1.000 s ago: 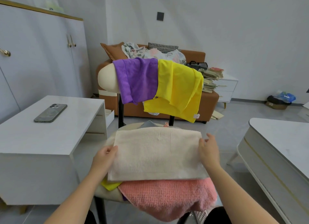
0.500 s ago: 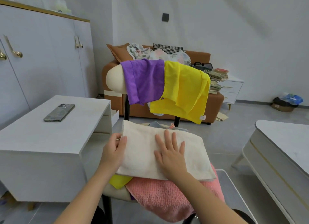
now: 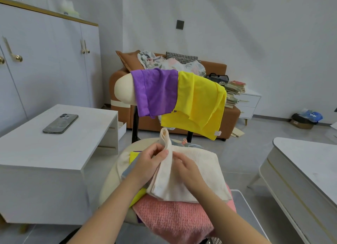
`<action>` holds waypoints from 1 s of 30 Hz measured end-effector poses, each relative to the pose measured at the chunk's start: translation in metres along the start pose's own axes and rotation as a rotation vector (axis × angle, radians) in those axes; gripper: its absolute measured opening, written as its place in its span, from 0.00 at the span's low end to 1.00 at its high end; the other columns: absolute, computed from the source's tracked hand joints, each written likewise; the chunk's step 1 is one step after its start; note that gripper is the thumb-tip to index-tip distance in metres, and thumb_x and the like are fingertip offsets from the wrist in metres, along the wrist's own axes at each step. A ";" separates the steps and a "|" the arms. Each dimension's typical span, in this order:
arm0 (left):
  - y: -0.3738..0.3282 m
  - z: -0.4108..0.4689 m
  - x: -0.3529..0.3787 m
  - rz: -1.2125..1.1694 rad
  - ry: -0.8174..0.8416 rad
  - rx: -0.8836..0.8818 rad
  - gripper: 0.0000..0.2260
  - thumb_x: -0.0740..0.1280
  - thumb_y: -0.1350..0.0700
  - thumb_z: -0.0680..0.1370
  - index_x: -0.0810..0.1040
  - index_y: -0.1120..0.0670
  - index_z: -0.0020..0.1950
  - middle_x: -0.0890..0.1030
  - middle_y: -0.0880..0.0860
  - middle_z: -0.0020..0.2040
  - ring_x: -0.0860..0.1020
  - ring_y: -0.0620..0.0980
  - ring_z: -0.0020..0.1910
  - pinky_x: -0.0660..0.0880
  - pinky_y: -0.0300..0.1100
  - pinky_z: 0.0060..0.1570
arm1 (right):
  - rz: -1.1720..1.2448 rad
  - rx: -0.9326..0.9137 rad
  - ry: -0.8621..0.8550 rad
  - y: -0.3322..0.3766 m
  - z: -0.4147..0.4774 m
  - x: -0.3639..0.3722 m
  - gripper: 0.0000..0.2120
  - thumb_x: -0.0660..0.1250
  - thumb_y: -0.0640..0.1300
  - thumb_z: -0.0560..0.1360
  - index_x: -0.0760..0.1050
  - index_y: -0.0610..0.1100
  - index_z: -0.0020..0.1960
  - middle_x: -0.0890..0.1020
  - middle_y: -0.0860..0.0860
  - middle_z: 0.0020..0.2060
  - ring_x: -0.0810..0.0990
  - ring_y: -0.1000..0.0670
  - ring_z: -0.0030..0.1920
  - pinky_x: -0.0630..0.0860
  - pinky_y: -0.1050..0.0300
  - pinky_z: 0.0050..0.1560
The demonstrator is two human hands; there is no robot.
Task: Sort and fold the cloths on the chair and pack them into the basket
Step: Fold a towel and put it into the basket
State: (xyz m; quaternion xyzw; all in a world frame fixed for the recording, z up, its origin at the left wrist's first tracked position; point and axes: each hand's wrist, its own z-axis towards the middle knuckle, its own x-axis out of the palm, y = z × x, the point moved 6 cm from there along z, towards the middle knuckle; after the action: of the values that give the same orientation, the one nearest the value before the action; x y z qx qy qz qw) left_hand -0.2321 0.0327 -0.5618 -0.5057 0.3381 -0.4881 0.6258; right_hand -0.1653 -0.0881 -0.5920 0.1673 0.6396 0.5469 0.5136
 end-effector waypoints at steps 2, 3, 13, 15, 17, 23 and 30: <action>0.010 0.003 0.010 0.008 0.077 -0.076 0.11 0.62 0.55 0.79 0.80 0.58 0.42 0.80 0.51 0.38 0.77 0.44 0.40 0.73 0.38 0.44 | 0.368 0.121 0.034 0.004 0.000 -0.005 0.18 0.55 0.50 0.81 0.79 0.42 0.58 0.82 0.47 0.55 0.78 0.47 0.60 0.72 0.49 0.64; 0.015 0.004 0.014 0.002 0.109 -0.108 0.13 0.60 0.54 0.79 0.81 0.58 0.45 0.83 0.52 0.43 0.79 0.46 0.45 0.74 0.40 0.51 | 0.534 0.192 0.076 0.004 -0.001 -0.007 0.21 0.55 0.54 0.81 0.80 0.41 0.57 0.83 0.45 0.54 0.79 0.46 0.59 0.72 0.50 0.63; 0.026 0.016 0.009 0.287 -0.137 0.009 0.16 0.58 0.70 0.75 0.78 0.51 0.48 0.80 0.46 0.47 0.77 0.42 0.47 0.70 0.32 0.47 | 0.565 0.443 -0.048 -0.038 0.009 -0.036 0.13 0.62 0.37 0.78 0.74 0.37 0.62 0.83 0.44 0.49 0.81 0.46 0.50 0.78 0.51 0.51; 0.018 0.030 0.004 0.409 -0.147 0.082 0.16 0.60 0.69 0.75 0.76 0.51 0.55 0.77 0.45 0.51 0.75 0.43 0.49 0.69 0.33 0.47 | 0.556 0.408 -0.021 -0.035 0.009 -0.033 0.12 0.63 0.42 0.79 0.75 0.43 0.61 0.83 0.46 0.52 0.81 0.46 0.53 0.77 0.50 0.55; 0.012 0.049 0.007 0.495 -0.033 0.115 0.16 0.60 0.66 0.76 0.74 0.51 0.60 0.78 0.44 0.54 0.74 0.42 0.55 0.68 0.36 0.51 | 0.557 0.340 0.018 -0.027 0.009 -0.032 0.12 0.63 0.47 0.79 0.76 0.48 0.61 0.83 0.48 0.54 0.81 0.48 0.55 0.77 0.51 0.57; 0.008 0.080 0.023 0.741 0.286 0.057 0.04 0.62 0.52 0.79 0.77 0.47 0.47 0.78 0.44 0.41 0.73 0.40 0.39 0.68 0.38 0.42 | 0.607 0.267 0.073 -0.024 0.015 -0.030 0.12 0.62 0.47 0.79 0.76 0.47 0.60 0.83 0.46 0.54 0.81 0.46 0.56 0.78 0.51 0.55; 0.020 0.099 0.022 0.966 0.354 -0.020 0.13 0.63 0.48 0.78 0.67 0.50 0.36 0.72 0.46 0.34 0.70 0.48 0.36 0.63 0.42 0.34 | 0.449 0.282 -0.037 -0.033 0.025 -0.025 0.11 0.61 0.48 0.80 0.79 0.43 0.53 0.84 0.45 0.48 0.83 0.47 0.50 0.79 0.50 0.51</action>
State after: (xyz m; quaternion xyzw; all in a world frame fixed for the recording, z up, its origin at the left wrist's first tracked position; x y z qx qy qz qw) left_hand -0.1297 0.0420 -0.5539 -0.2075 0.6385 -0.2182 0.7082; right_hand -0.1225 -0.1064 -0.6058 0.3849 0.6468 0.5496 0.3625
